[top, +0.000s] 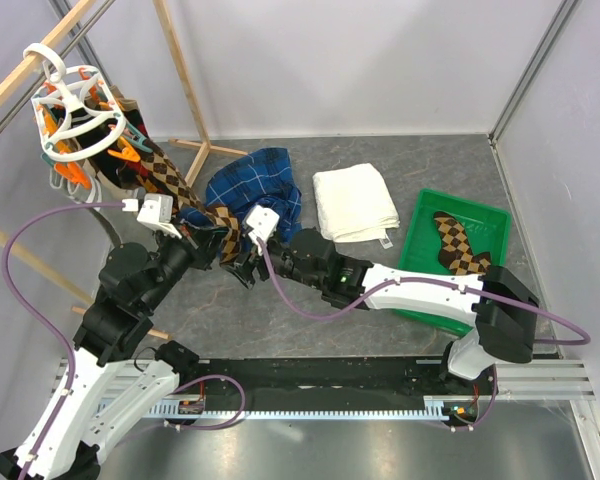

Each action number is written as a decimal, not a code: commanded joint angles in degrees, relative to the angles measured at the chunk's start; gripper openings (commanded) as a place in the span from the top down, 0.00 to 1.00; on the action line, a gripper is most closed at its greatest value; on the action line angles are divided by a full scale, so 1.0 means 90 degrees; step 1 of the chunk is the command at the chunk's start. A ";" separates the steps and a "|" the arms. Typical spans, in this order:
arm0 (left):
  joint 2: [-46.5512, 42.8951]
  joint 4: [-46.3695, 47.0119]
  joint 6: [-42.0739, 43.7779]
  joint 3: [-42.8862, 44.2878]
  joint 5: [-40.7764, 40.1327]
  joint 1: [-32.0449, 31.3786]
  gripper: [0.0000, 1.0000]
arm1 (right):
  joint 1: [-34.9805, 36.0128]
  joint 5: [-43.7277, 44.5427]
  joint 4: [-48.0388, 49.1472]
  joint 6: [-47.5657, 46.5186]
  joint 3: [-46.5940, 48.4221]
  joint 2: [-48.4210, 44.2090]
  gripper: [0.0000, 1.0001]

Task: Remove the socks clipped to the hanger
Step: Remove the sock from the hanger.

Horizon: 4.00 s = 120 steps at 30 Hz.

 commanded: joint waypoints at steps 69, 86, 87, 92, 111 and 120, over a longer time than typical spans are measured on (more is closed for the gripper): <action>0.2268 -0.1116 0.1437 0.4698 -0.4858 -0.1166 0.42 | 0.1054 0.2825 -0.0469 0.0115 0.2251 0.1439 1.00; 0.3439 -0.2406 0.0480 0.6917 -0.2886 -0.1166 0.44 | 0.1671 0.3270 -0.0332 -0.0912 0.2241 0.1048 1.00; 0.3469 -0.2339 0.0538 0.6888 -0.2905 -0.1166 0.44 | 0.1681 0.3260 -0.0323 -0.0902 0.2232 0.1038 1.00; 0.3703 -0.2182 0.0821 0.6829 -0.3987 -0.1166 0.44 | 0.1710 0.3191 -0.0323 -0.0853 0.2212 0.0989 1.00; 0.3762 -0.2201 0.1622 0.6478 -0.5737 -0.1166 0.43 | 0.1710 0.3308 -0.0195 -0.0882 0.1792 0.0696 1.00; 0.3860 -0.2114 0.1964 0.6331 -0.6313 -0.1166 0.42 | 0.1710 0.3211 -0.0215 -0.0716 0.1821 0.0696 1.00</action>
